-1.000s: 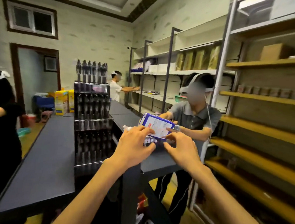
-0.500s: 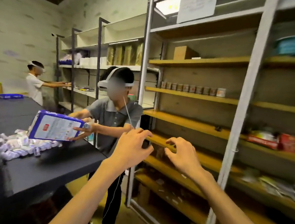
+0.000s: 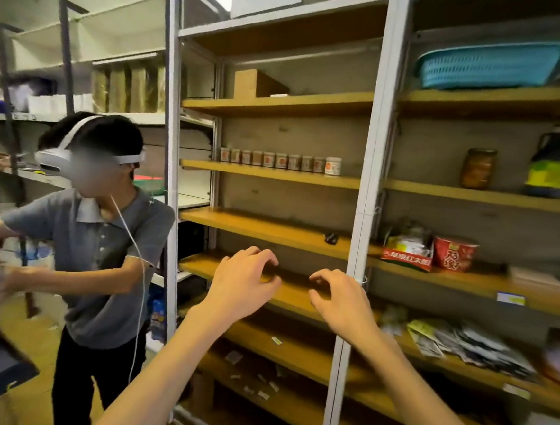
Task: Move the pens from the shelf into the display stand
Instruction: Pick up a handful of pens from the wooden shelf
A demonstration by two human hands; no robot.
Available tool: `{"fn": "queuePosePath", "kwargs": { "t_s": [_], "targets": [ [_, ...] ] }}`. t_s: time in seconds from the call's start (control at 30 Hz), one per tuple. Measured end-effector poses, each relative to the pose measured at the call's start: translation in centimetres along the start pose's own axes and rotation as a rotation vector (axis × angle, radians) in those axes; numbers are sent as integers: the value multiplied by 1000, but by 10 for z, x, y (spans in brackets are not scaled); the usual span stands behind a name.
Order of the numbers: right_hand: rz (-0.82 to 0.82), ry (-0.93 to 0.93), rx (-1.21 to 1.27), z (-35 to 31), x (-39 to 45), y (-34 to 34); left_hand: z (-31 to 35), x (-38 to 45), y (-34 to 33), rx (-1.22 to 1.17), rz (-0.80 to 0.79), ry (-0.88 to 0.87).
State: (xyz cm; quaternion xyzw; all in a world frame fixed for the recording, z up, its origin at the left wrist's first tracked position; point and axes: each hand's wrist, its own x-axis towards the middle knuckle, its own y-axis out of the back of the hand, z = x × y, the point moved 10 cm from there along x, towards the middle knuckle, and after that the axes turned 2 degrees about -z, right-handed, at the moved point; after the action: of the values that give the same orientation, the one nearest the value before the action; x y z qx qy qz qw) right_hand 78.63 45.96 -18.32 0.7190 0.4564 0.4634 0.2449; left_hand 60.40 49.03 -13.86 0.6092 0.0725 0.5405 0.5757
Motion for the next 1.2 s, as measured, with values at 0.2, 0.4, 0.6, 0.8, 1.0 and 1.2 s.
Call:
{"fn": "queuePosePath", "kwargs": {
  "t_s": [0.2, 0.4, 0.6, 0.8, 1.0, 1.2],
  "targets": [
    [4, -48, -38, 70, 61, -12, -3, 74, -83, -76, -69, -4],
    [45, -83, -38, 123, 149, -24, -36, 166, -167, -140, -125, -7],
    [90, -105, -38, 165, 227, -31, -65, 260, -251, -146, -198, 9],
    [123, -134, -31, 211, 268, -27, -69, 340, -325, -97, -271, 83],
    [127, -152, -53, 252, 285, -15, -65, 395, -391, 22, -337, 168],
    [133, -176, -63, 282, 293, 4, -65, 444, -429, 200, -438, 191]
  ]
}}
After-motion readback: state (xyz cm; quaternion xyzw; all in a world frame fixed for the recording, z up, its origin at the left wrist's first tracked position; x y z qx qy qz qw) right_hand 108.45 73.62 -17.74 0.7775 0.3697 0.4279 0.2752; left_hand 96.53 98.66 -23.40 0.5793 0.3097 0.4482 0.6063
